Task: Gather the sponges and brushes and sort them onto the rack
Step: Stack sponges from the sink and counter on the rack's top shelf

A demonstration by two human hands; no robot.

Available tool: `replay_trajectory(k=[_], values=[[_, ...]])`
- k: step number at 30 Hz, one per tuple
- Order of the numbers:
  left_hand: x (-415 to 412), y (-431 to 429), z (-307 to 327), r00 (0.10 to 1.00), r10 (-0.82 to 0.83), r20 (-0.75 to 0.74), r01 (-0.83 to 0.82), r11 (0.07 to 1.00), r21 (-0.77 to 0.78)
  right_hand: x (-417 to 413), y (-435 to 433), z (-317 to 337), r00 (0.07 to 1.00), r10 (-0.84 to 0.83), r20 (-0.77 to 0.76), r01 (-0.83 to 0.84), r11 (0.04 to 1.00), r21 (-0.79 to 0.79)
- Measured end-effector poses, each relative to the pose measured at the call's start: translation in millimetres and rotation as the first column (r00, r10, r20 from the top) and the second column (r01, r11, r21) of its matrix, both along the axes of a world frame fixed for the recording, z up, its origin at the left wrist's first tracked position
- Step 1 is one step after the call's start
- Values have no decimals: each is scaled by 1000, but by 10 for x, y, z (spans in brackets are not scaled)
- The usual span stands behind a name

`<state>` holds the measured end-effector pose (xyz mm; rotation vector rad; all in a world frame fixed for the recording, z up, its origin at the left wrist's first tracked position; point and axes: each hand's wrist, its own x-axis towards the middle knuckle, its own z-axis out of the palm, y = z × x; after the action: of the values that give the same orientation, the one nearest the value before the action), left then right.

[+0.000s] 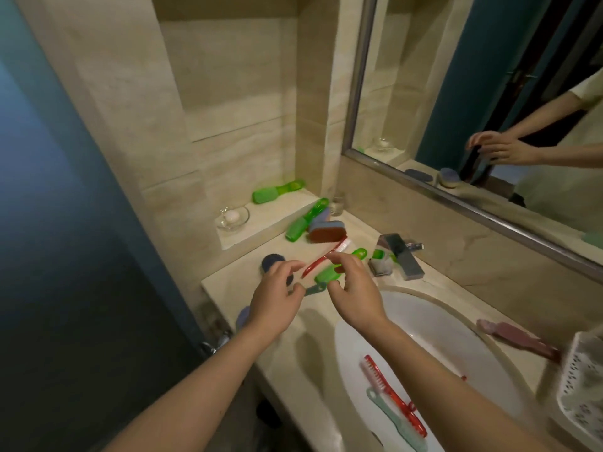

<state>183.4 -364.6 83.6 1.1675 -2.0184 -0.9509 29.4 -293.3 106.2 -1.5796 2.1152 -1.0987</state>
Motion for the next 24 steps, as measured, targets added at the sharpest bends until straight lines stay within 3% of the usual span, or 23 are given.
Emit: replay_trajectory(k=[11, 17, 24], values=[[445, -466, -445, 969, -74, 234, 34, 985, 172, 313, -688, -488, 996, 65, 56, -73, 986, 147], [610, -730, -630, 847, -259, 464, 135, 950, 283, 466, -1042, -748, 995, 90, 49, -100, 960, 260], [697, -871, -819, 738, -380, 557, 225, 917, 329, 591, -1364, -1011, 995, 92, 32, -97, 924, 369]])
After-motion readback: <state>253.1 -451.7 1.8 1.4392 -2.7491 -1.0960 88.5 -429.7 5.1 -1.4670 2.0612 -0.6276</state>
